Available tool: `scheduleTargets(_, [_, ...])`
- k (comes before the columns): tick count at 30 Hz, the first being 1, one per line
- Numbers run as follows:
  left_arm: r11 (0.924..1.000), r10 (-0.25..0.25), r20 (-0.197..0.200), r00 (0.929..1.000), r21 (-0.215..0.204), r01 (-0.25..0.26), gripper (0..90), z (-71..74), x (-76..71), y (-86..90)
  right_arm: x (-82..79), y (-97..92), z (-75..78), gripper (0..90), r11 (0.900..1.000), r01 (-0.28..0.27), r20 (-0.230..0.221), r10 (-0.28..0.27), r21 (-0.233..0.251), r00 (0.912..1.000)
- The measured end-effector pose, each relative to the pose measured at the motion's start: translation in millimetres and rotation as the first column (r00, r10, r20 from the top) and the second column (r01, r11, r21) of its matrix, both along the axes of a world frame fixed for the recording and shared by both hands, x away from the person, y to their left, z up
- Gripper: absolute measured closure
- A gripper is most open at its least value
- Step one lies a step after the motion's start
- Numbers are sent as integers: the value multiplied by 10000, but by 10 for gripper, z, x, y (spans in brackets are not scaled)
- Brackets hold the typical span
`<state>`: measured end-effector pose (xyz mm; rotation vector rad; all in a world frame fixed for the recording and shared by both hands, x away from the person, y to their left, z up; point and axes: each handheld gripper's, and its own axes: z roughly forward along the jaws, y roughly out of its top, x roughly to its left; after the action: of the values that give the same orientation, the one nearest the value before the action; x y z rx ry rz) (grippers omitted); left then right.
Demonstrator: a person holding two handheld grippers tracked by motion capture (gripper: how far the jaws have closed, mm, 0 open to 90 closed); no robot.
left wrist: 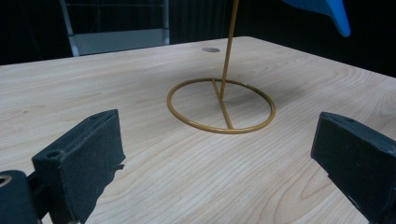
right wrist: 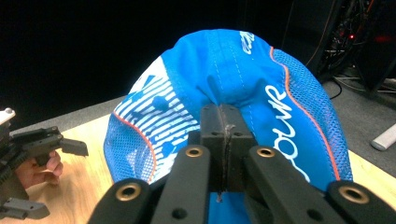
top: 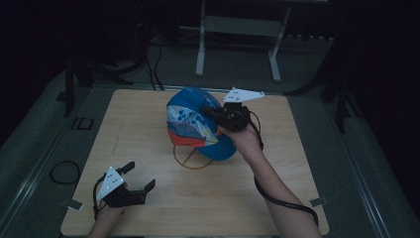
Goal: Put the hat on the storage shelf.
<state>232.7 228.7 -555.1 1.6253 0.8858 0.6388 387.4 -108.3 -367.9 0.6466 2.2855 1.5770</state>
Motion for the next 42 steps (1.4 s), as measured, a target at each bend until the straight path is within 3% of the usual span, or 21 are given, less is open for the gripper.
scheduleTargets(7, [10000, -71, -29, 10000, -20, 71, 27, -6, -2, 5, -36, 48, -18, 751, 9998, -161, 12, 161, 95, 9999])
scheduleTargets(15, [9999, -120, -75, 9999, -94, 119, 27, -13, 2, 4, -46, 24, -22, 737, 9998, -187, -83, 187, 33, 9998])
scheduleTargets(23, [9998, -124, -78, 9999, -125, 123, 27, -17, -4, 5, -136, -62, 4, 656, 9992, -291, 121, 288, 262, 9995])
scheduleTargets(29, [9998, -71, -78, 9999, -203, 70, 27, -14, -18, 16, -215, -184, -6, 456, 9992, -192, 278, 183, 345, 9994])
scheduleTargets(37, [9996, -75, -89, 9999, -280, 73, 27, -15, -27, 24, -324, -342, -117, 261, 9978, -113, 363, 89, 656, 9993])
scheduleTargets(39, [9995, -82, -99, 9999, -293, 79, 27, -15, -27, 23, -361, -385, -162, 154, 9969, -305, 336, 281, 719, 9990])
scheduleTargets(42, [9996, -79, -99, 9999, -290, 76, 27, -18, -23, 19, -424, -439, -230, 141, 9977, -252, 480, 222, 622, 9986])
